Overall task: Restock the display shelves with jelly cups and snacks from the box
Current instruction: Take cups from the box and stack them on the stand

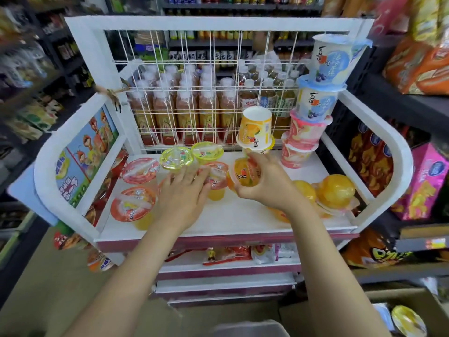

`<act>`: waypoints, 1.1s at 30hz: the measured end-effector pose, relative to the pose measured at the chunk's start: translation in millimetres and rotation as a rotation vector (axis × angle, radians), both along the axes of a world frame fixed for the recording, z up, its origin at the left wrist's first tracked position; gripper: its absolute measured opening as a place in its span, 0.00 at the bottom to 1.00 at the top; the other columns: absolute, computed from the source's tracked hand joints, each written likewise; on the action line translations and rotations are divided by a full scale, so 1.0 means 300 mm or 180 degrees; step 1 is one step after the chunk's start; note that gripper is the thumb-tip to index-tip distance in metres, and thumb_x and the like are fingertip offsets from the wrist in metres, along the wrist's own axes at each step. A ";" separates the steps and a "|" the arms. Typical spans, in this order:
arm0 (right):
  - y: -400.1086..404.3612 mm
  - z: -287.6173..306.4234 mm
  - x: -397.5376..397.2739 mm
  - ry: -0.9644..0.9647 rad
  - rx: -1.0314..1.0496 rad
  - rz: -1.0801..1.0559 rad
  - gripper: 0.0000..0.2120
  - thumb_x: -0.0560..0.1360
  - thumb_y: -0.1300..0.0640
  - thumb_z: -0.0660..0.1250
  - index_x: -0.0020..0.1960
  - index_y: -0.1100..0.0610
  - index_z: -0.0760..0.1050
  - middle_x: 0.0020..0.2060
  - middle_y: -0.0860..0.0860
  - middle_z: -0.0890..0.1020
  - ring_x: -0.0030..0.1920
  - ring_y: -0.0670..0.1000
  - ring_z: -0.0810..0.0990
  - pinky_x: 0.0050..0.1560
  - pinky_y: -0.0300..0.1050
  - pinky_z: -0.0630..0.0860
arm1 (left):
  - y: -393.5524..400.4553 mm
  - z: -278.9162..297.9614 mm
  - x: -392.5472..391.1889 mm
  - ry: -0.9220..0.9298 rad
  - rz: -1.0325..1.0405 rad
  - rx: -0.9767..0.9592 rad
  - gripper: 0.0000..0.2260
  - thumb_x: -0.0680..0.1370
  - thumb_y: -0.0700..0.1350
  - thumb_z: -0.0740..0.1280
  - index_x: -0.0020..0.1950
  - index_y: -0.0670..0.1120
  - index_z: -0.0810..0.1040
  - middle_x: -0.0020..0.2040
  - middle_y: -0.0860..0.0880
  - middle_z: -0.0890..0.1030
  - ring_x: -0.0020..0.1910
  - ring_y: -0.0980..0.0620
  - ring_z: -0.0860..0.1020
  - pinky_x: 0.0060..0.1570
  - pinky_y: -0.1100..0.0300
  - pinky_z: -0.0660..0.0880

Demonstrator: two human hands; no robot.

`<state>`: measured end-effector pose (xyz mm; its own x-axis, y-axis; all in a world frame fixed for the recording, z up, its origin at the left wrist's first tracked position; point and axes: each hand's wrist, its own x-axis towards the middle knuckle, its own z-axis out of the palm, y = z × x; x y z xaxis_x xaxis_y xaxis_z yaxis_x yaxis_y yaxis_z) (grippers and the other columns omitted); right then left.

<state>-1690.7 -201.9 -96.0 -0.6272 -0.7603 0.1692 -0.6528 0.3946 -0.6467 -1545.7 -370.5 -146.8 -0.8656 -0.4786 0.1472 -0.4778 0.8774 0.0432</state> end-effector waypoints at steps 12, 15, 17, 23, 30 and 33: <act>-0.026 -0.094 0.080 0.0263 0.1364 0.0460 0.31 0.67 0.45 0.74 0.62 0.59 0.69 0.53 0.54 0.70 0.56 0.57 0.73 0.50 0.49 0.73 | -0.001 -0.003 -0.024 0.0134 0.0009 -0.0120 0.24 0.84 0.56 0.44 0.77 0.53 0.65 0.76 0.50 0.69 0.76 0.49 0.64 0.69 0.48 0.60; -0.029 -0.135 0.071 0.0350 0.1289 0.0510 0.32 0.69 0.43 0.73 0.65 0.60 0.68 0.57 0.56 0.71 0.59 0.58 0.73 0.57 0.50 0.73 | 0.004 -0.004 -0.022 0.0122 0.0028 -0.0100 0.22 0.85 0.55 0.49 0.79 0.53 0.63 0.78 0.48 0.66 0.77 0.47 0.60 0.72 0.47 0.56; -0.023 -0.142 0.081 0.0428 0.1147 0.0547 0.34 0.72 0.43 0.72 0.68 0.62 0.67 0.62 0.58 0.71 0.64 0.59 0.71 0.63 0.49 0.70 | 0.017 0.001 -0.010 0.0198 0.0062 -0.0011 0.23 0.85 0.57 0.49 0.80 0.54 0.60 0.80 0.47 0.62 0.79 0.46 0.56 0.76 0.46 0.49; 0.141 -0.136 0.199 0.0410 -0.0032 0.0213 0.30 0.75 0.49 0.72 0.72 0.62 0.70 0.69 0.59 0.70 0.67 0.56 0.72 0.65 0.40 0.66 | 0.196 0.001 0.141 0.1498 -0.0129 0.0005 0.19 0.82 0.53 0.58 0.65 0.46 0.79 0.62 0.45 0.80 0.64 0.41 0.75 0.65 0.47 0.66; 0.552 -0.398 0.411 0.0305 -0.0084 -0.0474 0.16 0.77 0.54 0.66 0.61 0.61 0.79 0.54 0.56 0.78 0.54 0.53 0.77 0.54 0.42 0.73 | 0.531 -0.349 0.302 0.1301 -0.0345 0.1006 0.18 0.78 0.53 0.60 0.58 0.43 0.80 0.53 0.42 0.82 0.53 0.39 0.79 0.47 0.47 0.76; 0.784 -0.633 0.476 0.0007 0.0693 -0.0660 0.22 0.73 0.48 0.62 0.60 0.62 0.78 0.53 0.59 0.77 0.54 0.62 0.77 0.54 0.56 0.76 | 0.730 -0.586 0.387 0.0308 -0.0420 0.1648 0.24 0.79 0.56 0.58 0.68 0.43 0.75 0.65 0.42 0.77 0.63 0.39 0.75 0.58 0.45 0.74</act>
<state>-1548.0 33.4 -285.8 -0.7727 -0.6345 0.0178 -0.5451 0.6489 -0.5308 -1429.8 -151.6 -322.6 -0.9175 -0.3978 0.0031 -0.3373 0.7820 0.5241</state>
